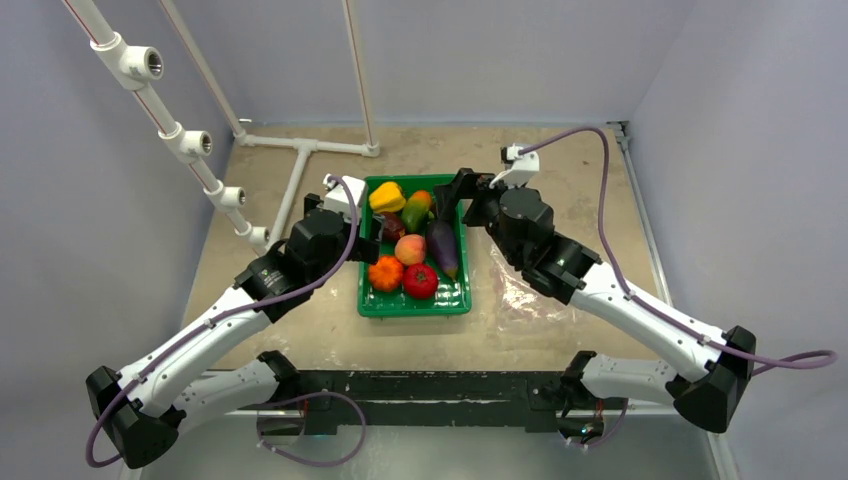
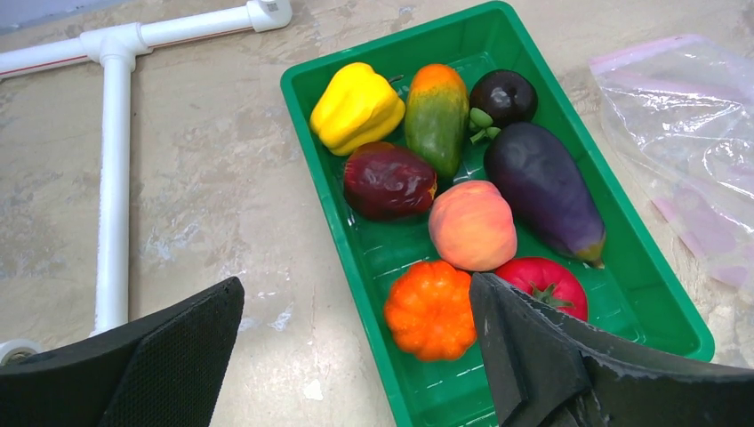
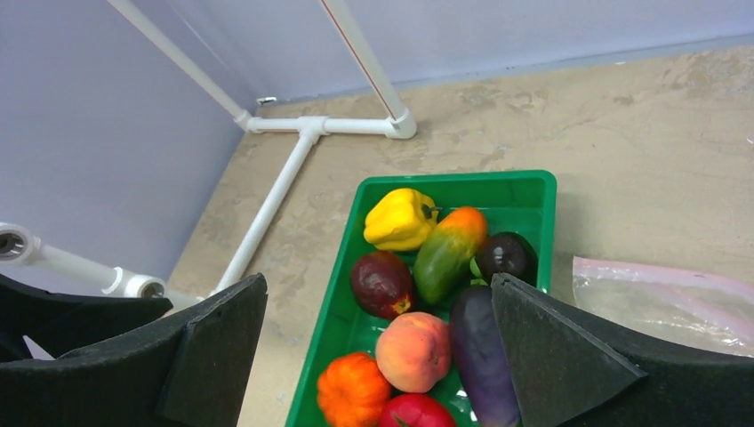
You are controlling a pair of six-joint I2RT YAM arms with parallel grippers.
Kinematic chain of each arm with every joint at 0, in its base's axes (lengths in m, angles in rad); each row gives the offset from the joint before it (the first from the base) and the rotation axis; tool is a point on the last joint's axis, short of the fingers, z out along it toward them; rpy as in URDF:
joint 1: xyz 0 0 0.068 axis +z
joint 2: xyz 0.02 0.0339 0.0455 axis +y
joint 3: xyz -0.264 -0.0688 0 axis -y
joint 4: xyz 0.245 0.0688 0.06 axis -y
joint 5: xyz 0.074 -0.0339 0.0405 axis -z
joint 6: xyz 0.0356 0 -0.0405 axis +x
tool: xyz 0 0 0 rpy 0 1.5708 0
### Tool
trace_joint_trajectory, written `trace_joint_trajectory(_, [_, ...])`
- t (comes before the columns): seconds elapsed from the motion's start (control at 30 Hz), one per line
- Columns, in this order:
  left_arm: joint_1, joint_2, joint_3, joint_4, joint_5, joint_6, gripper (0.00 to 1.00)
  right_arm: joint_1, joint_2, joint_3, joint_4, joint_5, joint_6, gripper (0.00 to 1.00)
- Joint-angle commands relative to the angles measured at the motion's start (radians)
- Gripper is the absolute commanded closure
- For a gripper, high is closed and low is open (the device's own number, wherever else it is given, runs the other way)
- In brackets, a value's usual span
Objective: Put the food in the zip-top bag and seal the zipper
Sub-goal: Adjust the bin at the center of the board.
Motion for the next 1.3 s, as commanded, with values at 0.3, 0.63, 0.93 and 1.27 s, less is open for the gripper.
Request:
trace_joint_trajectory(0.3, [-0.003,-0.018,0.044,-0.001,0.016,-0.015,0.03,0.001,0.031,0.101,-0.146,0.008,-0.031,0.01])
trace_joint_trajectory(0.63, [-0.005,-0.014,0.045,-0.003,0.025,-0.015,0.04,0.007,0.133,0.135,-0.305,0.037,0.002,0.01])
trace_joint_trajectory(0.93, [-0.005,-0.02,0.045,-0.006,0.021,-0.014,0.04,0.052,0.197,0.083,-0.291,-0.042,0.042,0.1])
trace_joint_trajectory(1.27, [-0.004,-0.021,0.044,-0.006,0.025,-0.014,0.04,0.054,0.246,0.007,-0.297,-0.049,0.149,0.23])
